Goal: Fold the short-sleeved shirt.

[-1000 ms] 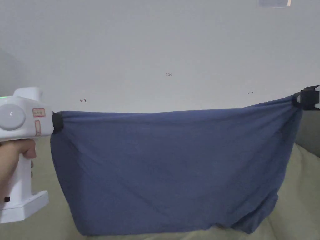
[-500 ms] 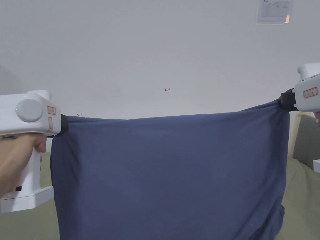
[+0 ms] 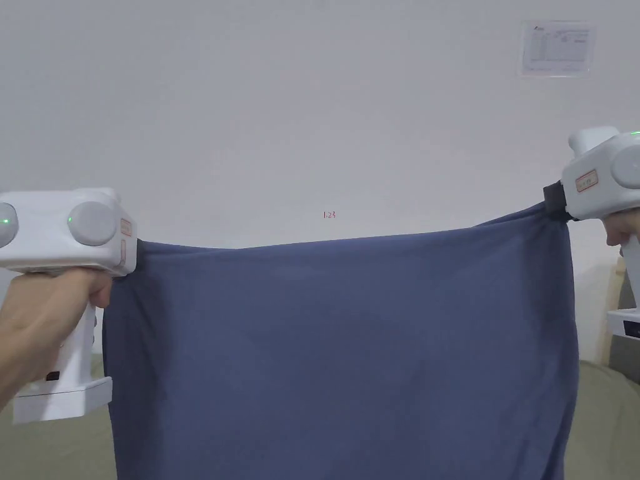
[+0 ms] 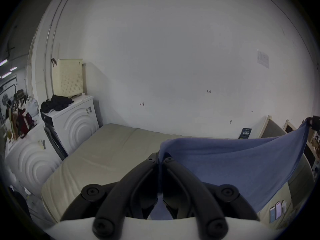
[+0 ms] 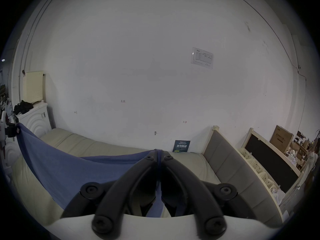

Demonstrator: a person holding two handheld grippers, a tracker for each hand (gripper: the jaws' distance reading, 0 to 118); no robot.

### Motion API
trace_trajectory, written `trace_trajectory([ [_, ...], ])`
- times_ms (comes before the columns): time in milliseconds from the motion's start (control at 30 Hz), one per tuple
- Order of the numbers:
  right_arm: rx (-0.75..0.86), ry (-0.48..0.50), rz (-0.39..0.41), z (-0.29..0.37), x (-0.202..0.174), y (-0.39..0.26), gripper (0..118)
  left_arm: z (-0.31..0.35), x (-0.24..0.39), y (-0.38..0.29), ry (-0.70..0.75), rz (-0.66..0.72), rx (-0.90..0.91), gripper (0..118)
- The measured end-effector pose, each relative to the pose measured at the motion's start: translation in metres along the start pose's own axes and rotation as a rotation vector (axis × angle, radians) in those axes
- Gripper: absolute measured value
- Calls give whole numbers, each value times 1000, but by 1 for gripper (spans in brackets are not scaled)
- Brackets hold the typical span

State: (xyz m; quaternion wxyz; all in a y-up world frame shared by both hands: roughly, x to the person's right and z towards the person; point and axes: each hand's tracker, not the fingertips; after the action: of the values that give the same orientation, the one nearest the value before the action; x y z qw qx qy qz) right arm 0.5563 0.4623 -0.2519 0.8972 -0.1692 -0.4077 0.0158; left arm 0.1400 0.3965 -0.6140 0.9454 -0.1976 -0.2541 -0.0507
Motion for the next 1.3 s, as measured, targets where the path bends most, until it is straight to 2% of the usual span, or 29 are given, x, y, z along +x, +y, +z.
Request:
trace_trajectory([
  [100, 17, -2, -26, -27, 1, 15, 6, -28, 12, 18, 10, 22, 12, 0],
  [233, 26, -19, 1, -63, -1, 31, 6, -62, 29, 34, 36, 14, 32, 0],
  [400, 45, -41, -27, -104, -2, 42, 6, -103, 54, 48, 60, 21, 47, 0],
  [533, 36, -71, 13, -136, -7, 45, 6, -134, 70, 49, 86, 7, 66, 0],
  [767, 32, -91, 33, -175, -15, 34, 6, -177, 85, 29, 95, 2, 73, 0],
  [900, -15, -65, 31, -185, -21, -11, 6, -201, 84, -15, 87, -11, 1, 0],
  [1000, -83, -27, -3, -189, -24, -62, 6, -213, 82, -59, 68, -34, -75, 0],
  [1067, -141, -4, 13, -185, -25, -100, 6, -218, 78, -93, 55, -61, -128, 0],
  [1133, -180, 15, -6, -180, -24, -137, 6, -214, 73, -128, 42, -67, -157, 0],
  [1300, -255, 63, -42, -115, -22, -230, 6, -175, 52, -218, 16, -80, -256, 0],
])
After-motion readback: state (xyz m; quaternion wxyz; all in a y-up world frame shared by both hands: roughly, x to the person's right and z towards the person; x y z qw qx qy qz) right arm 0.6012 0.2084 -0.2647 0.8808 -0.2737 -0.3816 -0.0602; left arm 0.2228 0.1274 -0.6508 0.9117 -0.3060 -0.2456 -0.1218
